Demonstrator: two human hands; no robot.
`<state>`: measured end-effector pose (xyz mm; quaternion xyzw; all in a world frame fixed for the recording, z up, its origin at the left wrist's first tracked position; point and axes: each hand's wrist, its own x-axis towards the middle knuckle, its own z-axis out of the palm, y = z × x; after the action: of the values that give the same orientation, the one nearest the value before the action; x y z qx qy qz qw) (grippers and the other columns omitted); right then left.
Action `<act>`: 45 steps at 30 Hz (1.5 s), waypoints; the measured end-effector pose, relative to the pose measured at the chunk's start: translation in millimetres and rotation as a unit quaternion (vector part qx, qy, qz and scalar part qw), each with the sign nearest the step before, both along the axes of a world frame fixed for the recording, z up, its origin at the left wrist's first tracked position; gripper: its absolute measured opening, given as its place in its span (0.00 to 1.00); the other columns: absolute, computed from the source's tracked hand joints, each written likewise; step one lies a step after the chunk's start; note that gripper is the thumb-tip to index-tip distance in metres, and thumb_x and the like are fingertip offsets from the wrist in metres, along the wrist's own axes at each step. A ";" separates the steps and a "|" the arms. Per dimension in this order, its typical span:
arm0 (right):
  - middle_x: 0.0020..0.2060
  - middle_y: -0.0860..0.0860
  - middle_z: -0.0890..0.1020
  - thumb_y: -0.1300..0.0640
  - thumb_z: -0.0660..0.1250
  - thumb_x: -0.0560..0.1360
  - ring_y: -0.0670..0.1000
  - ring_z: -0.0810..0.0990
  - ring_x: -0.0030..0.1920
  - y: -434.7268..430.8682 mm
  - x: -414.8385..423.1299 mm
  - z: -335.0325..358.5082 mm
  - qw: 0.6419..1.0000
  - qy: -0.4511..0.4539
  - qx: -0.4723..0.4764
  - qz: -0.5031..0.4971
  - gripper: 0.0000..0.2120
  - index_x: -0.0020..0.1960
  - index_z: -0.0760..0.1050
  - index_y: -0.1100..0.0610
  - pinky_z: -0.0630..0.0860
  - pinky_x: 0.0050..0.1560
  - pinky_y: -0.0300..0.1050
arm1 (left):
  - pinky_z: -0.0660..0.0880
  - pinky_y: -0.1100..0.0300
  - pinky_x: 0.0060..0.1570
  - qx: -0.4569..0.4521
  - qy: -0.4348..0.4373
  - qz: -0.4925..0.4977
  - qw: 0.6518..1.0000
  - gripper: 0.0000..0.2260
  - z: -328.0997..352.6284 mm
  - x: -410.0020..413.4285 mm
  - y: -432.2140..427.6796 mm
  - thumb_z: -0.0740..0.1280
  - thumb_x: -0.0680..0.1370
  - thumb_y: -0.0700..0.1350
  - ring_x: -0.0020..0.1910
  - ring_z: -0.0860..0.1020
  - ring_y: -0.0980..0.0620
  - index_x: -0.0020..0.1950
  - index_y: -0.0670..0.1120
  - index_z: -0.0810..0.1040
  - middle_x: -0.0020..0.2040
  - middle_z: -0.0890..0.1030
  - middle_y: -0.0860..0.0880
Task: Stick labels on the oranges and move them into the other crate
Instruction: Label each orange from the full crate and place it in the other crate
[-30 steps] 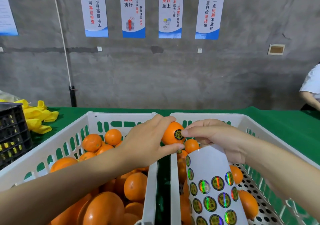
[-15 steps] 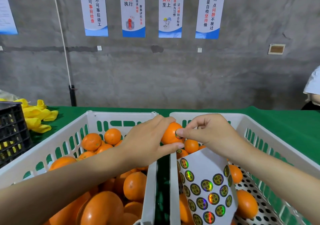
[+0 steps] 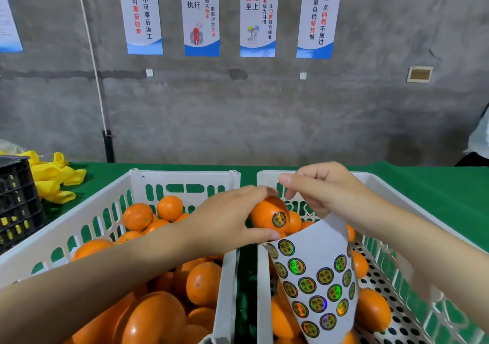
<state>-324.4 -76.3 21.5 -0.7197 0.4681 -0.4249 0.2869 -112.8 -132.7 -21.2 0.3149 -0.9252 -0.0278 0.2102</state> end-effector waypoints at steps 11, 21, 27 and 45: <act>0.22 0.48 0.60 0.44 0.66 0.74 0.48 0.56 0.22 -1.3 -1.7 2.9 0.985 -0.141 0.079 0.063 0.16 0.39 0.81 0.56 0.59 0.23 0.34 | 0.69 0.61 0.64 0.042 -0.009 -0.076 0.996 0.24 3.2 -0.9 7.4 0.70 0.78 0.54 0.65 0.69 0.62 0.72 0.64 0.65 0.67 0.70 0.64; 0.23 0.49 0.62 0.48 0.67 0.77 0.47 0.58 0.22 -7.8 -3.5 -6.0 0.979 -0.188 0.072 -0.019 0.14 0.40 0.82 0.55 0.60 0.21 0.35 | 0.78 0.59 0.56 0.306 0.133 -0.116 0.935 0.15 7.8 -7.5 25.4 0.58 0.80 0.45 0.54 0.82 0.56 0.54 0.49 0.85 0.52 0.86 0.54; 0.22 0.46 0.63 0.48 0.67 0.75 0.46 0.60 0.22 -14.4 -8.7 -9.0 0.971 -0.184 0.038 -0.149 0.14 0.34 0.83 0.51 0.61 0.23 0.37 | 0.79 0.63 0.49 0.316 0.161 -0.133 0.925 0.09 8.4 -4.6 22.2 0.65 0.80 0.36 0.48 0.84 0.54 0.51 0.40 0.85 0.48 0.87 0.49; 0.45 0.39 0.78 0.44 0.67 0.76 0.43 0.77 0.43 -5.8 7.6 -34.2 0.925 0.280 -0.231 -0.113 0.12 0.55 0.82 0.47 0.77 0.43 0.46 | 0.69 0.73 0.36 0.203 0.228 -0.011 0.952 0.12 4.7 -7.3 15.4 0.61 0.85 0.47 0.32 0.75 0.65 0.51 0.49 0.85 0.30 0.78 0.59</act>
<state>-316.8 -82.1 -12.7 -0.7982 0.4961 -0.3322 -0.0799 -120.1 -117.3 -16.5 0.3264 -0.8309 -0.2882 0.3465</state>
